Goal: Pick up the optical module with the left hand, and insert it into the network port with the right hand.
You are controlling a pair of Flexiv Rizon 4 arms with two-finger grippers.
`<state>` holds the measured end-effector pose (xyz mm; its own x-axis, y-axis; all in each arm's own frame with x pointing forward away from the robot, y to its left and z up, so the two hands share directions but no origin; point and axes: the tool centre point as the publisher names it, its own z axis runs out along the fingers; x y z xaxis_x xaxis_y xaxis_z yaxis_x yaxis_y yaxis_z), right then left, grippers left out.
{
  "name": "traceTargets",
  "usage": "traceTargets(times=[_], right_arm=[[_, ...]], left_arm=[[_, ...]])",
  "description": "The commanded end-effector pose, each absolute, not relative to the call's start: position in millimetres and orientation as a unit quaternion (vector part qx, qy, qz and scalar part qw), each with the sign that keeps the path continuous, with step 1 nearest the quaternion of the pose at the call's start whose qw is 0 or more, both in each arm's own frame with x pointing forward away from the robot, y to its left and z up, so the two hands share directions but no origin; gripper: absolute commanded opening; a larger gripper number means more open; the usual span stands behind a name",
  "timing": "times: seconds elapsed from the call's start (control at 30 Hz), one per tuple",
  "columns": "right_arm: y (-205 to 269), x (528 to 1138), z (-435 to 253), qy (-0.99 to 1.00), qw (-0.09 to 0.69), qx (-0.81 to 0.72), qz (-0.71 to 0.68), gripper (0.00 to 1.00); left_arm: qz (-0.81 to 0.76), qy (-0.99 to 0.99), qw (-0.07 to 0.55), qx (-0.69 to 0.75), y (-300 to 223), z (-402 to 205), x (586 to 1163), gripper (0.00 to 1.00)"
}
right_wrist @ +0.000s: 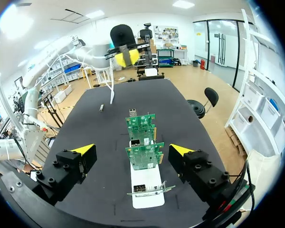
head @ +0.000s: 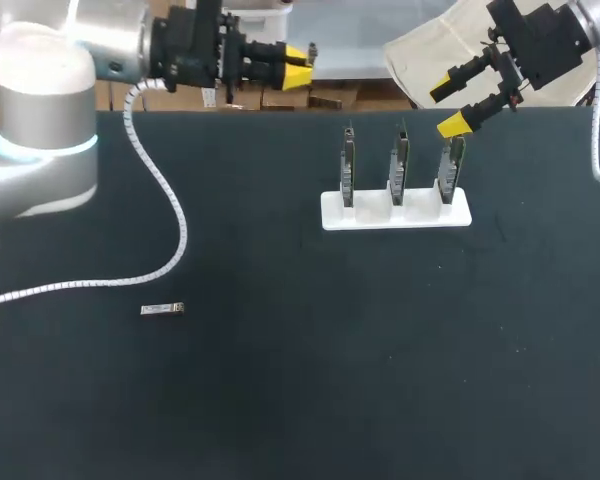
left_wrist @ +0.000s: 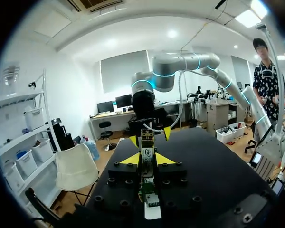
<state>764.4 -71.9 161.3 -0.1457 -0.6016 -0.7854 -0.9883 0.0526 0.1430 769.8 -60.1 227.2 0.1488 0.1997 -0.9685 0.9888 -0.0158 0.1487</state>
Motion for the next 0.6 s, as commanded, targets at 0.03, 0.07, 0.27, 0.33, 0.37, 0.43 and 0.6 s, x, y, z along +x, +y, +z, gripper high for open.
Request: traceTargets(times=[0.03,0.07,0.27,0.33,0.37,0.43,0.6], right_arm=[[-72,763,161,0.672,0.277,-0.592,0.349,1.00],[-72,763,161,0.672,0.277,-0.592,0.349,1.00],[-72,763,161,0.672,0.277,-0.592,0.349,1.00],[-72,763,161,0.672,0.277,-0.592,0.349,1.00],[-72,763,161,0.672,0.277,-0.592,0.349,1.00],[-72,763,161,0.672,0.277,-0.592,0.349,1.00],[-72,763,161,0.672,0.277,-0.592,0.349,1.00]], left_arm=[[-0.411,0.505,0.497,0.574,-82,226,764,0.00],[-0.416,0.503,0.496,0.573,-86,225,764,0.00],[-0.421,0.489,0.489,0.587,-100,225,764,0.00],[-0.421,0.489,0.489,0.587,-100,225,764,0.00],[-0.421,0.489,0.489,0.587,-100,225,764,0.00],[-0.421,0.489,0.489,0.587,-100,225,764,0.00],[-0.421,0.489,0.489,0.587,-100,225,764,0.00]])
